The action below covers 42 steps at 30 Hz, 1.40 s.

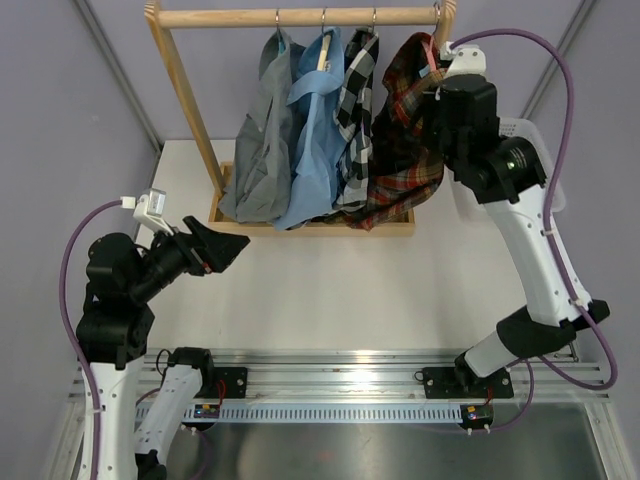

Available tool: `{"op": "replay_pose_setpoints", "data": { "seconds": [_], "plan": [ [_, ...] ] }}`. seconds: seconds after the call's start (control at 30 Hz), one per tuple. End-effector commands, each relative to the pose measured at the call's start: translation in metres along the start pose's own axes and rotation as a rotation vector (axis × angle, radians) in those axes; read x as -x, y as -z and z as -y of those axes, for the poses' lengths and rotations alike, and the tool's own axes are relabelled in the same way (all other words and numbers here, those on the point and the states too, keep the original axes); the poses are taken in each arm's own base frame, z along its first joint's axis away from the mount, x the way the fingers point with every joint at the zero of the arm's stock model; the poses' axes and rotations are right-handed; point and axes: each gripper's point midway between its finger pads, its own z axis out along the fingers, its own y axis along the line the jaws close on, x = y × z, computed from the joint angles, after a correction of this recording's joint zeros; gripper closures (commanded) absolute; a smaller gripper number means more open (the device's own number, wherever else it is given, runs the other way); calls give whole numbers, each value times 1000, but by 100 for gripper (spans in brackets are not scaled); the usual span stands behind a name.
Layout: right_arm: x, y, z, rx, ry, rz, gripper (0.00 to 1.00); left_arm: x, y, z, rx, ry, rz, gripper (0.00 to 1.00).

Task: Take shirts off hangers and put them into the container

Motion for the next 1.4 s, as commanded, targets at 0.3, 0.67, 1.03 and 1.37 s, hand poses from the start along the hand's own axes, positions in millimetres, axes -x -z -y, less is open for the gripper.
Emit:
{"op": "replay_pose_setpoints", "data": {
  "seconds": [0.3,0.67,1.03,1.37],
  "plan": [
    [104,50,18,30,18,447,100,3,2,11,-57,-10,28,1],
    [105,101,43,53,-56,470,100,3,5,11,-49,-27,26,1],
    [47,153,77,48,-116,236,100,12,0,18,-74,-19,29,1],
    [-18,201,94,103,-170,40,100,20,2,24,-79,-35,39,1]
  ]
}}
